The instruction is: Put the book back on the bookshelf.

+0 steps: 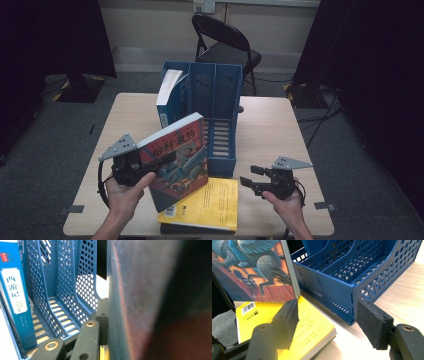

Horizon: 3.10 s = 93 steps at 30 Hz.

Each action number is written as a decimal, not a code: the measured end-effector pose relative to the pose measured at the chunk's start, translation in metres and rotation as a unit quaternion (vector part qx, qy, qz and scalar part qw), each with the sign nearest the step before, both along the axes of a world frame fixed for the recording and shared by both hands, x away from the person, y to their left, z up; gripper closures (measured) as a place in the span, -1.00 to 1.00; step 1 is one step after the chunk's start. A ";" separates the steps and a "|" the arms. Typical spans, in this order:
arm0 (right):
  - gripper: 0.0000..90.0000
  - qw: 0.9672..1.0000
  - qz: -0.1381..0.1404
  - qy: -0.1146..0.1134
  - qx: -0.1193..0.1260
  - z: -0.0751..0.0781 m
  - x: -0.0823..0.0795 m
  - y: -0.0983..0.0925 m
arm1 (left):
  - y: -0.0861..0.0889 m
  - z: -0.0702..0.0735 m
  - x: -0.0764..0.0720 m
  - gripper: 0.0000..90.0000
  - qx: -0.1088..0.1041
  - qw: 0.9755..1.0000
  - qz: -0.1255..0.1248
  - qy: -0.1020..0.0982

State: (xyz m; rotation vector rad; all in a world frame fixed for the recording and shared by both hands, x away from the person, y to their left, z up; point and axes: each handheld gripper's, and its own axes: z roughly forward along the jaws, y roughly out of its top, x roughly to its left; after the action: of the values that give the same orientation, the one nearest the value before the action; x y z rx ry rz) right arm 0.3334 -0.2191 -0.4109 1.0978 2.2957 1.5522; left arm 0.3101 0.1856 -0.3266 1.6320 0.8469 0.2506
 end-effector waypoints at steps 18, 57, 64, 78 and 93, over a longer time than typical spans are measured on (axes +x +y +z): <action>-0.25 1.000 0.003 0.015 0.006 -0.003 0.003 -0.001 | -0.005 0.029 0.018 0.66 0.005 0.999 0.047 -0.017; -0.30 0.999 0.013 0.030 -0.002 -0.011 0.005 -0.002 | -0.051 0.051 0.098 0.66 0.032 0.985 0.167 -0.010; -0.30 0.999 0.014 0.030 -0.001 -0.011 0.005 -0.002 | -0.059 0.045 0.109 0.66 0.042 0.984 0.175 -0.012; -0.30 0.999 0.016 0.031 0.000 -0.012 0.005 -0.001 | -0.079 0.038 0.130 0.66 0.079 0.974 0.212 -0.034; -0.30 0.999 0.013 0.030 0.001 -0.012 0.004 -0.005 | -0.099 0.023 0.145 0.66 0.067 0.971 0.227 -0.034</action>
State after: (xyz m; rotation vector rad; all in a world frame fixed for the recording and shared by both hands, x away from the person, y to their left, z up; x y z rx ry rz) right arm 0.3375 -0.2237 -0.4226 1.1348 2.3571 1.5528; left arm 0.4556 0.0865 -0.3035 1.5249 1.1663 0.6931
